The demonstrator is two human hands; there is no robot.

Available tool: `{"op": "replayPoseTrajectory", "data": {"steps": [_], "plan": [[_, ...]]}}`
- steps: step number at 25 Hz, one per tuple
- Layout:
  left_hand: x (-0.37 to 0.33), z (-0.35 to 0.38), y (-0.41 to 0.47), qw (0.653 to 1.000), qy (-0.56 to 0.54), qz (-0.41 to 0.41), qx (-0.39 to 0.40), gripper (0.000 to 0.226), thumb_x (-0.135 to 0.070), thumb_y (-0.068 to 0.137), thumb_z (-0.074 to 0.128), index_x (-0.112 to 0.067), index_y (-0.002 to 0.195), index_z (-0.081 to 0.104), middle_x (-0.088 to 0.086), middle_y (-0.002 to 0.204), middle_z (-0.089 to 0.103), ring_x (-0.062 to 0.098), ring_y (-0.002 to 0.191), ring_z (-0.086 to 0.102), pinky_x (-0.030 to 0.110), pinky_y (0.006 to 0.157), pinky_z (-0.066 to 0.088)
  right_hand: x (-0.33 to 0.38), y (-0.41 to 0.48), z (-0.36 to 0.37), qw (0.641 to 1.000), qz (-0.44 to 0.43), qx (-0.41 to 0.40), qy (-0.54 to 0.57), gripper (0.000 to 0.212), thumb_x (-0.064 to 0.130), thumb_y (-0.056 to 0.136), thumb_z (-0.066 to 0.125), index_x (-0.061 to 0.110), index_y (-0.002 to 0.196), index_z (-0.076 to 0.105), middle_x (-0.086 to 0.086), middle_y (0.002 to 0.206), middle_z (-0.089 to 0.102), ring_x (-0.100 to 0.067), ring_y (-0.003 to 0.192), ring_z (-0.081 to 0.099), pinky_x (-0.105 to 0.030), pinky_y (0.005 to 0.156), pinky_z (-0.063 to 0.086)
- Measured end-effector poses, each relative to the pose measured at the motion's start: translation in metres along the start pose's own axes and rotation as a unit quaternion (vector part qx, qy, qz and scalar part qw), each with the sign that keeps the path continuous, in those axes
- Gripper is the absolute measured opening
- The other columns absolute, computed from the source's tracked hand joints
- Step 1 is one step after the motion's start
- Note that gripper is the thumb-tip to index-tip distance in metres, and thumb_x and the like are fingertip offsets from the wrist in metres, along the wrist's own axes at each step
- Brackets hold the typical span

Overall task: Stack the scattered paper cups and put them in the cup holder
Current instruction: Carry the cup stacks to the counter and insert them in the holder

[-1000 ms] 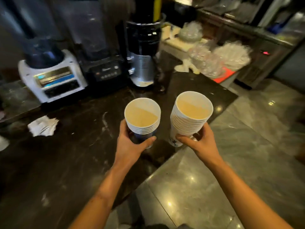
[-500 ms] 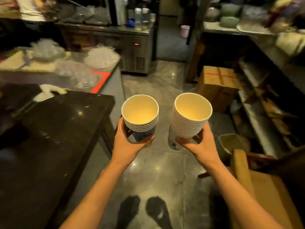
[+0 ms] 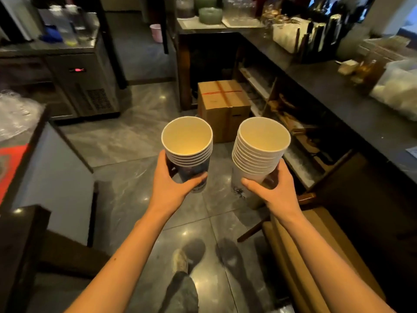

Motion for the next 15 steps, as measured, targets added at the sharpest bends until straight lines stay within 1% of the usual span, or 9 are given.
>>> {"op": "replayPoseTrajectory", "data": {"steps": [1,3,5,6,7,9,10,12,15], "plan": [[0.006,0.002,0.028,1.0,-0.004,0.005,0.013,0.084,-0.017,0.063,0.089,-0.054,0.117,0.035,-0.028,0.124,0.05,-0.005,0.119,0.051,0.021,0.101,0.045,-0.001,0.021,0.005,1.0,-0.001,-0.013,-0.006,0.082,0.026,0.069,0.084,0.024,0.139,0.043,0.019,0.129,0.055,0.01,0.115,0.054,-0.006,0.089,0.044],[0.015,0.004,0.081,0.999,-0.009,0.015,0.036,0.085,-0.019,0.064,0.089,-0.056,0.117,0.033,-0.031,0.123,0.048,-0.01,0.118,0.05,0.017,0.1,0.044,0.0,0.061,0.016,0.999,-0.005,-0.033,-0.016,0.084,0.028,0.069,0.083,0.019,0.142,0.042,0.015,0.132,0.056,0.008,0.117,0.054,-0.008,0.091,0.045],[0.02,0.007,0.133,0.998,-0.012,0.02,0.058,0.084,-0.021,0.065,0.088,-0.056,0.117,0.032,-0.033,0.122,0.046,-0.018,0.114,0.048,0.011,0.099,0.043,0.0,0.099,0.026,0.998,0.008,-0.056,-0.012,0.085,0.03,0.068,0.083,0.02,0.142,0.042,0.016,0.133,0.056,0.007,0.117,0.055,-0.011,0.093,0.046],[0.025,0.011,0.161,0.997,-0.016,0.024,0.072,0.083,-0.022,0.065,0.088,-0.054,0.119,0.033,-0.032,0.123,0.047,-0.018,0.114,0.048,0.011,0.098,0.042,0.0,0.119,0.031,0.998,0.014,-0.066,-0.011,0.085,0.03,0.068,0.083,0.021,0.142,0.042,0.017,0.132,0.056,0.007,0.117,0.055,-0.012,0.093,0.046],[0.028,0.015,0.186,0.996,-0.015,0.027,0.084,0.083,-0.023,0.065,0.088,-0.049,0.123,0.035,-0.029,0.124,0.048,-0.014,0.116,0.049,0.013,0.099,0.043,0.0,0.138,0.035,0.997,0.017,-0.073,-0.011,0.085,0.03,0.068,0.083,0.022,0.142,0.042,0.018,0.131,0.056,0.007,0.117,0.055,-0.012,0.093,0.046],[0.034,0.025,0.231,0.994,-0.016,0.029,0.103,0.086,-0.028,0.063,0.089,-0.039,0.13,0.036,-0.02,0.128,0.051,-0.001,0.122,0.051,0.021,0.102,0.044,0.001,0.172,0.037,0.996,0.024,-0.085,-0.015,0.085,0.029,0.067,0.083,0.022,0.141,0.042,0.018,0.131,0.057,0.006,0.118,0.055,-0.013,0.094,0.047],[0.036,0.031,0.251,0.993,-0.018,0.028,0.112,0.087,-0.033,0.062,0.088,-0.037,0.132,0.036,-0.019,0.129,0.051,0.001,0.123,0.051,0.023,0.103,0.044,0.001,0.188,0.036,0.995,0.026,-0.095,-0.021,0.085,0.029,0.067,0.083,0.022,0.141,0.042,0.018,0.131,0.057,0.006,0.118,0.055,-0.015,0.096,0.047],[0.044,0.047,0.295,0.99,-0.022,0.033,0.136,0.09,-0.04,0.059,0.086,-0.036,0.134,0.036,-0.018,0.131,0.051,0.002,0.125,0.05,0.024,0.104,0.044,-0.005,0.226,0.03,0.992,0.025,-0.122,-0.025,0.084,0.03,0.067,0.083,0.023,0.141,0.043,0.017,0.133,0.057,0.004,0.12,0.054,-0.024,0.1,0.047],[0.055,0.073,0.349,0.986,-0.029,0.037,0.158,0.09,-0.039,0.06,0.086,-0.033,0.136,0.037,-0.019,0.133,0.051,0.0,0.127,0.049,0.025,0.107,0.042,-0.019,0.275,0.019,0.988,0.035,-0.149,-0.02,0.088,0.036,0.066,0.087,0.025,0.141,0.042,0.015,0.134,0.058,0.0,0.123,0.054,-0.036,0.104,0.045]]}}
Point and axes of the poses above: each hand's wrist, its own y-axis towards the middle knuckle, its own z-axis out of the palm, x = y × z, the point moved 3 cm from there along y, towards the middle knuckle
